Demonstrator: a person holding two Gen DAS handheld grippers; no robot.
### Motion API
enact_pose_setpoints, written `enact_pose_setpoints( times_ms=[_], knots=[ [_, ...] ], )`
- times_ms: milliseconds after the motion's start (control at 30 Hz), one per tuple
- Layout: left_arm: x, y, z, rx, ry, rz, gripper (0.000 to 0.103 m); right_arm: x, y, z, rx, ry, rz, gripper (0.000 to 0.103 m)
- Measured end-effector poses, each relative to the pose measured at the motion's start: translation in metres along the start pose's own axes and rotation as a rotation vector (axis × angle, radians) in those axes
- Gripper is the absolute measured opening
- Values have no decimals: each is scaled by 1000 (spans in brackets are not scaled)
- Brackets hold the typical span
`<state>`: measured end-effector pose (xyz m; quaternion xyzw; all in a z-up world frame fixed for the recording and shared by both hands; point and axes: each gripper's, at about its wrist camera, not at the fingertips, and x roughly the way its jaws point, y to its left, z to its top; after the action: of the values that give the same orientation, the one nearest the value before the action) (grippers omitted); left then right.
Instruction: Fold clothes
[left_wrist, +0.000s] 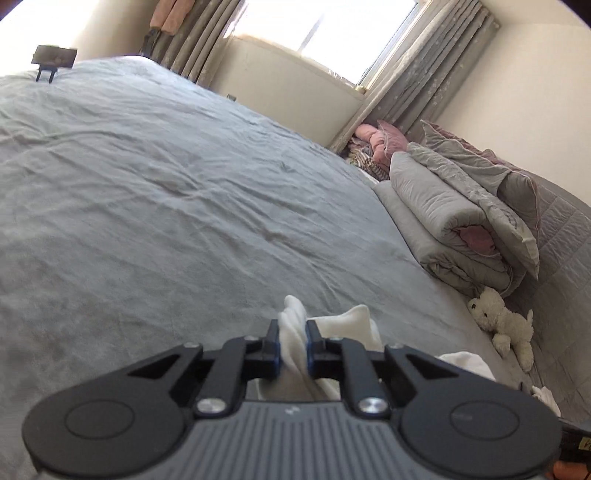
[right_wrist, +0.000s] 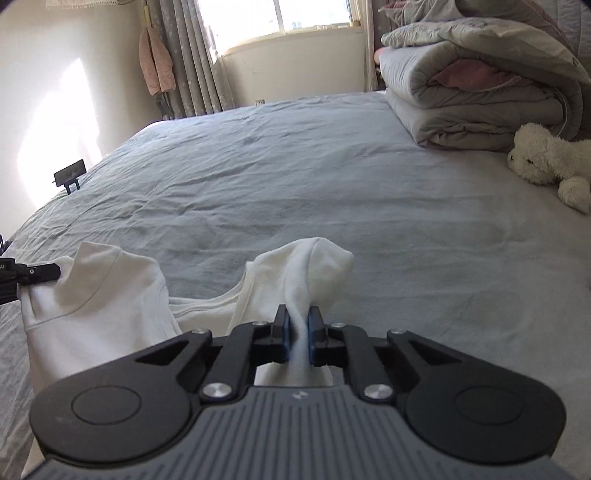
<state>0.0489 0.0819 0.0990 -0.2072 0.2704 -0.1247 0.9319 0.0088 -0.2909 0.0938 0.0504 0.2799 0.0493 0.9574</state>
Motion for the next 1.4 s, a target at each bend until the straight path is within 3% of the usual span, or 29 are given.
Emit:
enact_pose_setpoints(
  times_ms=[100,167,200,233,300,367,433,467,533,600,667,767,900,1033,1100,1133,1167,1267,1333,1400],
  knots=[
    [-54,-12,24,62,-257,-51,11,-63,29,14,-101,-296,-70,10],
    [-82,-13,36,79,-383,-49,12,-97,53,13,-165,-436,-96,9],
    [-88,-12,41,92,-408,-19,12,-109,65,10,-198,-489,-100,9],
    [-90,-11,43,114,-417,31,12,-107,79,6,-253,-474,-96,9],
    [-75,-6,44,180,-343,162,15,-100,106,-3,-367,-429,-85,10],
    [-35,7,39,248,-98,305,19,-75,100,-9,-323,-289,-3,15],
    [-5,30,28,212,73,386,19,-49,91,-14,-271,-145,83,19],
    [0,40,25,182,108,383,20,-37,87,-16,-244,-73,125,22],
    [-3,51,30,117,99,362,27,-11,78,-21,-189,72,209,23],
    [-14,54,35,91,52,316,61,-12,51,-12,-45,56,217,35],
    [-16,52,33,116,47,311,74,-10,23,-4,79,47,217,57],
    [-5,52,24,132,90,319,74,6,-6,-4,177,90,143,59],
    [11,61,19,103,129,342,81,39,-17,-27,221,233,19,60],
    [24,66,11,107,151,369,82,60,-18,-44,340,282,153,61],
    [30,65,6,136,157,384,82,59,1,-40,249,274,166,30],
    [33,65,3,150,160,392,82,58,13,-36,190,265,150,14],
    [36,64,1,165,163,400,80,46,22,-30,123,203,105,9],
    [29,64,7,145,120,404,73,2,42,-7,-67,-25,-40,8],
    [21,67,13,102,83,389,74,-43,46,10,-170,-242,-195,8],
    [13,69,19,59,46,373,74,-75,48,17,-258,-384,-331,7]
  ],
)
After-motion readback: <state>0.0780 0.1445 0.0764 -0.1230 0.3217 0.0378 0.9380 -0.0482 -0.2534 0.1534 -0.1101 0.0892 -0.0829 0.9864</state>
